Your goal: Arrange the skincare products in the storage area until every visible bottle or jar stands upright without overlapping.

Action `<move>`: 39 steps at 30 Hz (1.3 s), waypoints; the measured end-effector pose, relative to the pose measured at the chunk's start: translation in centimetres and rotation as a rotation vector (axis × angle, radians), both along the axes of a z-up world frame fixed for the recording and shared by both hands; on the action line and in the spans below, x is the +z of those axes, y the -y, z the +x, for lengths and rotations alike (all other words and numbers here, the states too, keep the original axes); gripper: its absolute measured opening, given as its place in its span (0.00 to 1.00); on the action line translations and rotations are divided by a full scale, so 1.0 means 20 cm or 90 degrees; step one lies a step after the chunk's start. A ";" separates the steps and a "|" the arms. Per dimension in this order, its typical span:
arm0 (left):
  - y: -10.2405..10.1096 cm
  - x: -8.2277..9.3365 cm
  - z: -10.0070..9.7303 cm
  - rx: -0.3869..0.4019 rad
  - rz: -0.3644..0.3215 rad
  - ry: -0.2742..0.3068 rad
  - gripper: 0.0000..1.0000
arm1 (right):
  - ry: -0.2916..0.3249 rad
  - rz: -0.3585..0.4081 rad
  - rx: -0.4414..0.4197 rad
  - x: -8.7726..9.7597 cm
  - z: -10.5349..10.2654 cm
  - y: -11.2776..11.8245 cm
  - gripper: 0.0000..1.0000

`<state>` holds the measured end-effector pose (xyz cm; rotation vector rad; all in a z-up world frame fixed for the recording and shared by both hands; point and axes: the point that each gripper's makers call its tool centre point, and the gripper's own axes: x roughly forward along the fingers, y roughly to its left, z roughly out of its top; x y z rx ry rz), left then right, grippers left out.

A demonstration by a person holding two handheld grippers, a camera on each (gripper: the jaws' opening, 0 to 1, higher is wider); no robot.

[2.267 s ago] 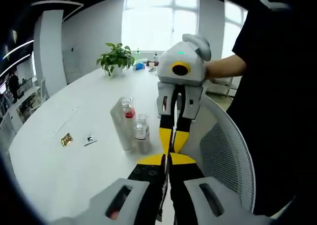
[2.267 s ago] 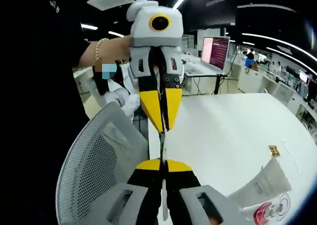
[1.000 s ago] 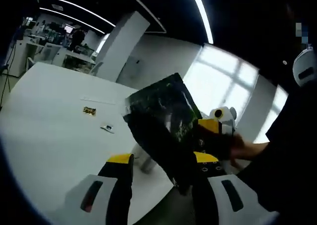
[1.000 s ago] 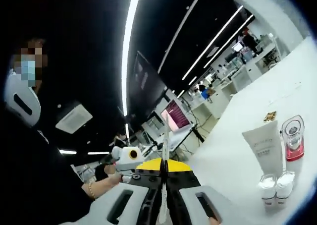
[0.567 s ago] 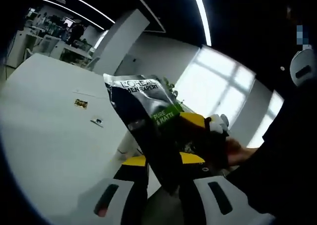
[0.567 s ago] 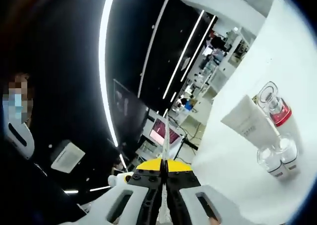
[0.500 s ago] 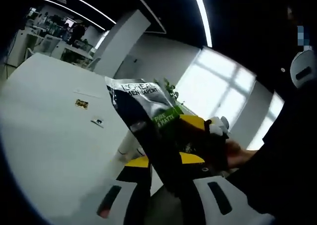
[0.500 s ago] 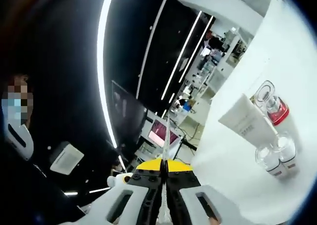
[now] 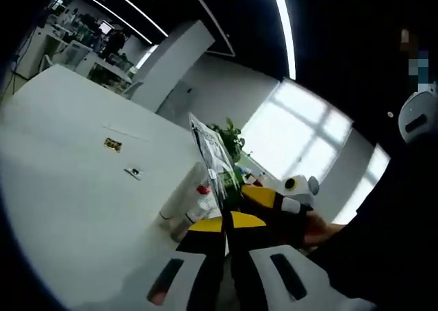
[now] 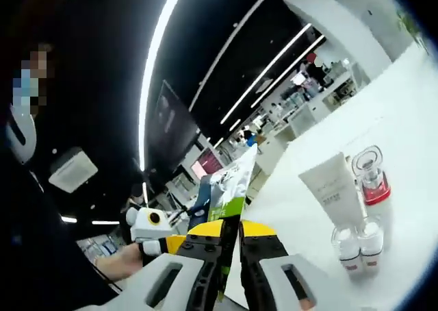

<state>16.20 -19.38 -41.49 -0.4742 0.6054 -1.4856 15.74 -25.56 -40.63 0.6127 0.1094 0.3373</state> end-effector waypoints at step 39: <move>0.06 -0.32 0.10 -0.008 0.106 -0.014 0.00 | -0.051 -0.273 0.021 -0.19 -0.20 0.17 0.75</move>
